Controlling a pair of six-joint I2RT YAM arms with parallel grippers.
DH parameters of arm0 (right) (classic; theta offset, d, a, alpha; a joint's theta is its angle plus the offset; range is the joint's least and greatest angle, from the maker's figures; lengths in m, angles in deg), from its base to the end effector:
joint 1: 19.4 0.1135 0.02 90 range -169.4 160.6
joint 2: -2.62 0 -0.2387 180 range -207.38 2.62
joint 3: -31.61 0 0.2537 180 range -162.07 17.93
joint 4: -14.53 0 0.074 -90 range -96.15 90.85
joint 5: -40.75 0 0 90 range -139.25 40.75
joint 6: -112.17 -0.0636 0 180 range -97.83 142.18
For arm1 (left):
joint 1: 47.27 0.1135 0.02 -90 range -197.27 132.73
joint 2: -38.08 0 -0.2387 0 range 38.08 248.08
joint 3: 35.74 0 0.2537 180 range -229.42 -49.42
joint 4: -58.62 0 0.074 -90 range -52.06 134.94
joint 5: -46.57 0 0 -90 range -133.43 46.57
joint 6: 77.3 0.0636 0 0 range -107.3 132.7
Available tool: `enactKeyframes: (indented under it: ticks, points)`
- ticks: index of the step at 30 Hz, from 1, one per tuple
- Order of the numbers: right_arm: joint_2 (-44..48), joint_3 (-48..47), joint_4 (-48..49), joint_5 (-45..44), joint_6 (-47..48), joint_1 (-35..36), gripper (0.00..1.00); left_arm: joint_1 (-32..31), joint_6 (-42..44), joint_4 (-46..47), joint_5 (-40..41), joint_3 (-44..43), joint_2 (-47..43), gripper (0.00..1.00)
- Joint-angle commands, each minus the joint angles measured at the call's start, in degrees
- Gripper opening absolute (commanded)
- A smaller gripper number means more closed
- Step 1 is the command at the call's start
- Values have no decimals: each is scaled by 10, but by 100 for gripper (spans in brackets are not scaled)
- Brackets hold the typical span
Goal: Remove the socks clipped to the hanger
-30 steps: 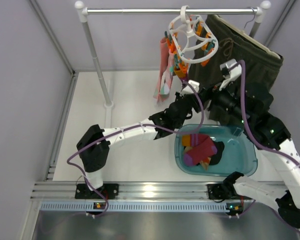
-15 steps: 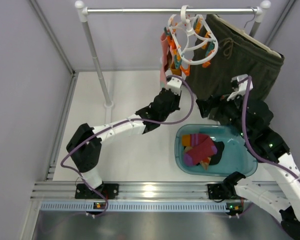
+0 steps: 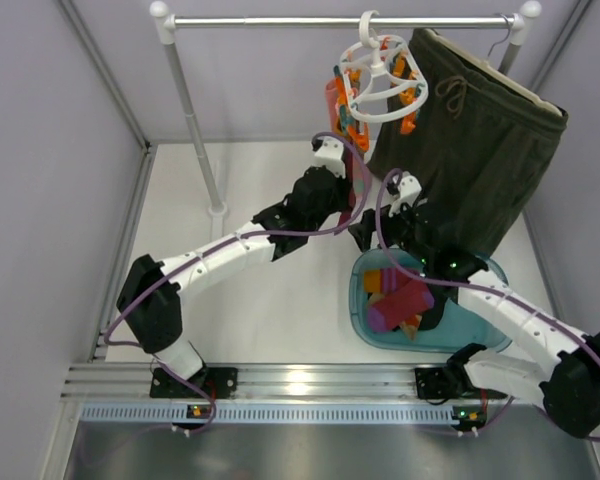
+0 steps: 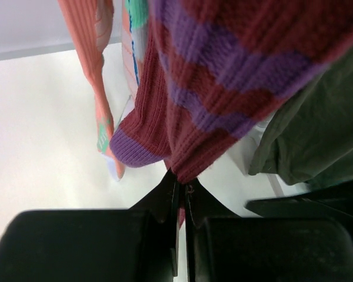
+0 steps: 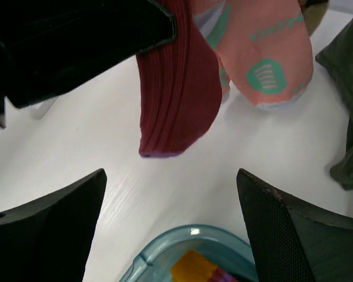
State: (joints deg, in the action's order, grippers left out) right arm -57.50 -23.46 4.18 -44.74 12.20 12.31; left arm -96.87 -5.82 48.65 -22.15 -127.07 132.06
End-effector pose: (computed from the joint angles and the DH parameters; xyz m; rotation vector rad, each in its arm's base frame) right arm 0.2409 0.1547 0.2616 -0.4094 1.8334 0.5780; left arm 0.2898 -0.3049 0.3108 0.2196 1.7926 -0.5231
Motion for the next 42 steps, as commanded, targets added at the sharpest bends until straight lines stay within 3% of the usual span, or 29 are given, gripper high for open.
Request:
enactKeyframes:
  ticks: [1, 8, 11, 15, 21, 22, 23, 29, 30, 31, 33, 34, 37, 42]
  points:
    - [-32, -20, 162, -3, 29, 6, 87, -1, -44, -34, 3, -38, -22, 0]
    - [-125, -62, 234, -42, 65, 13, 82, -1, -86, -34, -12, -42, -29, 0]
    - [-151, -57, 266, -68, 74, 15, 74, -4, -95, -34, -19, -48, -29, 0]
    - [-175, -45, 315, -78, 81, 17, 57, -8, -105, -34, -28, -48, -35, 0]
    - [-170, 12, 419, -50, 63, 34, 57, -8, -108, -55, -13, -55, -32, 0]
    - [-172, 17, 428, -53, 61, 34, 54, -8, -111, -56, -19, -53, -34, 0]
    - [-178, 17, 432, -58, 60, 34, 43, -8, -115, -56, -22, -53, -34, 0]
    - [-178, 19, 443, -64, 49, 34, 4, -8, -113, -56, -14, -43, -55, 3]
    - [-174, 21, 443, -70, 48, 34, 0, -8, -109, -57, -9, -37, -59, 7]
    - [-169, 28, 442, -71, 48, 34, 0, -8, -106, -58, -5, -37, -63, 21]
    - [-149, 38, 437, -78, 45, 33, 0, -8, -91, -58, 15, -20, -79, 55]
    - [-141, 40, 432, -77, 45, 33, 0, -7, -86, -57, 17, -14, -85, 84]
    - [-111, 40, 388, -48, 35, 17, 0, -7, -57, -56, 10, 31, -130, 98]
    - [-45, 47, 300, 79, -3, -47, 0, -7, -7, -42, -25, 99, -211, 98]
